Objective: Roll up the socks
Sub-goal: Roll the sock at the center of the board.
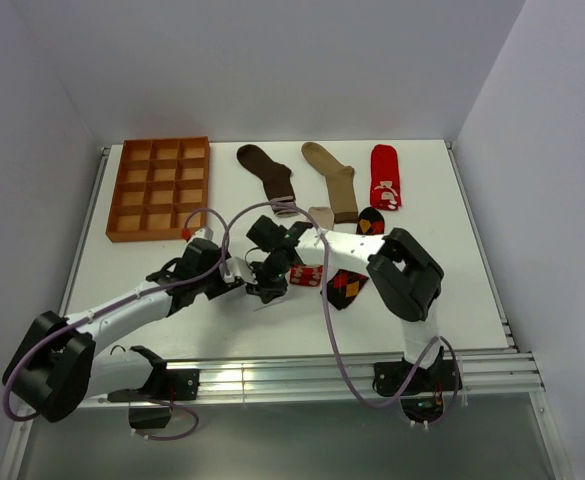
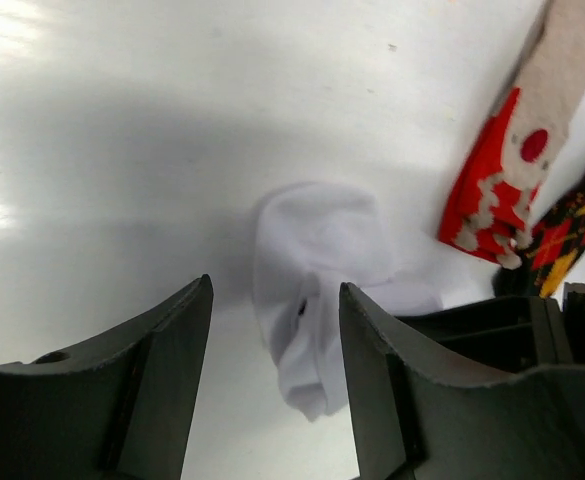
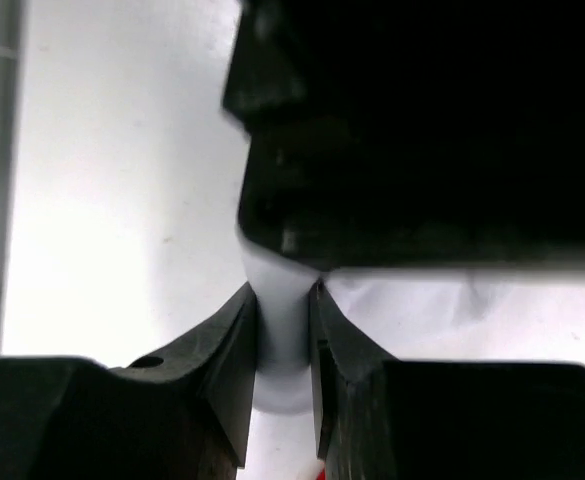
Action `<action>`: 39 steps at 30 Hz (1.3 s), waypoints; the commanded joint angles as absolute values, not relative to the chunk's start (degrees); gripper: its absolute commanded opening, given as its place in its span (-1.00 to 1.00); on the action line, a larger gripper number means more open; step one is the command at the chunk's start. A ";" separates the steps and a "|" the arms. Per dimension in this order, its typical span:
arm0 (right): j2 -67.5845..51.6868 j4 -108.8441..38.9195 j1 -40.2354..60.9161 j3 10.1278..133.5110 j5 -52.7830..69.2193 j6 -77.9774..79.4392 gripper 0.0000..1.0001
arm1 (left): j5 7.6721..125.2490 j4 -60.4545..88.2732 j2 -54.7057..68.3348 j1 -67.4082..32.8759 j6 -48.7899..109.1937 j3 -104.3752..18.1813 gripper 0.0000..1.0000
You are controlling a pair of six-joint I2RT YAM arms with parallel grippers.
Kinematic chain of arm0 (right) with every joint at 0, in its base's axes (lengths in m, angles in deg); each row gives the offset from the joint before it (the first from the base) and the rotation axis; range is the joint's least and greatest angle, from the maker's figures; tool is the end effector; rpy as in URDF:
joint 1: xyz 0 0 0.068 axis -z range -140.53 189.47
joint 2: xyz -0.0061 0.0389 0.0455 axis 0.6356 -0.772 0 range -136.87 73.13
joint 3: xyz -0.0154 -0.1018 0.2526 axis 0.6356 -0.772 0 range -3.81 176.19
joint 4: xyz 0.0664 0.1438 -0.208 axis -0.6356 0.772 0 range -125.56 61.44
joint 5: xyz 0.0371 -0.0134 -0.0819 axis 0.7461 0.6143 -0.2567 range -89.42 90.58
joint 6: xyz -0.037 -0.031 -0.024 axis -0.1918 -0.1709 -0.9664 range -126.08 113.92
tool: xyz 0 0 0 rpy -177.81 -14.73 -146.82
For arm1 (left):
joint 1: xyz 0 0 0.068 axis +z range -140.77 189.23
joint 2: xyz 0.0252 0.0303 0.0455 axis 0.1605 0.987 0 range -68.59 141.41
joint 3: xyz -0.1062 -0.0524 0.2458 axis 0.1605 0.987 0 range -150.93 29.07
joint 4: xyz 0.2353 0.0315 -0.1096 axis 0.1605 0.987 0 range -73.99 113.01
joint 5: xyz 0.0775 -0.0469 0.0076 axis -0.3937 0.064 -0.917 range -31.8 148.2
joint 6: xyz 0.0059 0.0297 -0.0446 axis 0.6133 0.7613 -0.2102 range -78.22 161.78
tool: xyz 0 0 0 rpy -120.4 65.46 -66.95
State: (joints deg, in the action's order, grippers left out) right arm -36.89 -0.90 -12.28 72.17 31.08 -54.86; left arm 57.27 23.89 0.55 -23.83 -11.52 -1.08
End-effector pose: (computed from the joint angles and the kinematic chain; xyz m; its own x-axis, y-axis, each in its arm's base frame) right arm 0.2242 0.3135 0.1766 0.2147 -0.7744 -0.5951 -0.9550 -0.2942 0.0382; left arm 0.1924 -0.1244 0.1727 -0.7954 -0.4388 -0.4181 -0.1699 0.8236 -0.5412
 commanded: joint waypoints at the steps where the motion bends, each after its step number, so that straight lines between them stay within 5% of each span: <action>1: -42.43 12.57 -10.98 77.03 36.60 -55.38 -0.59 | 53.20 22.96 -3.28 -23.81 -13.68 1.47 0.17; 15: -63.88 37.29 -7.56 104.44 41.54 -58.12 -0.57 | 54.51 5.03 -15.94 -27.85 -9.56 15.27 0.11; 32: -71.62 40.29 -5.53 113.51 41.89 -53.72 -0.53 | 56.97 -4.47 -6.89 -34.10 -4.89 15.10 0.11; 39: -73.03 39.85 -5.36 114.49 42.24 -51.53 -0.50 | 56.27 -3.50 -1.98 -34.10 -5.24 13.34 -0.13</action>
State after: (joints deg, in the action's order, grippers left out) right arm -68.69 42.26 -5.44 114.79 49.20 -51.75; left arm 55.61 -1.81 -4.30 -33.73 -5.96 15.40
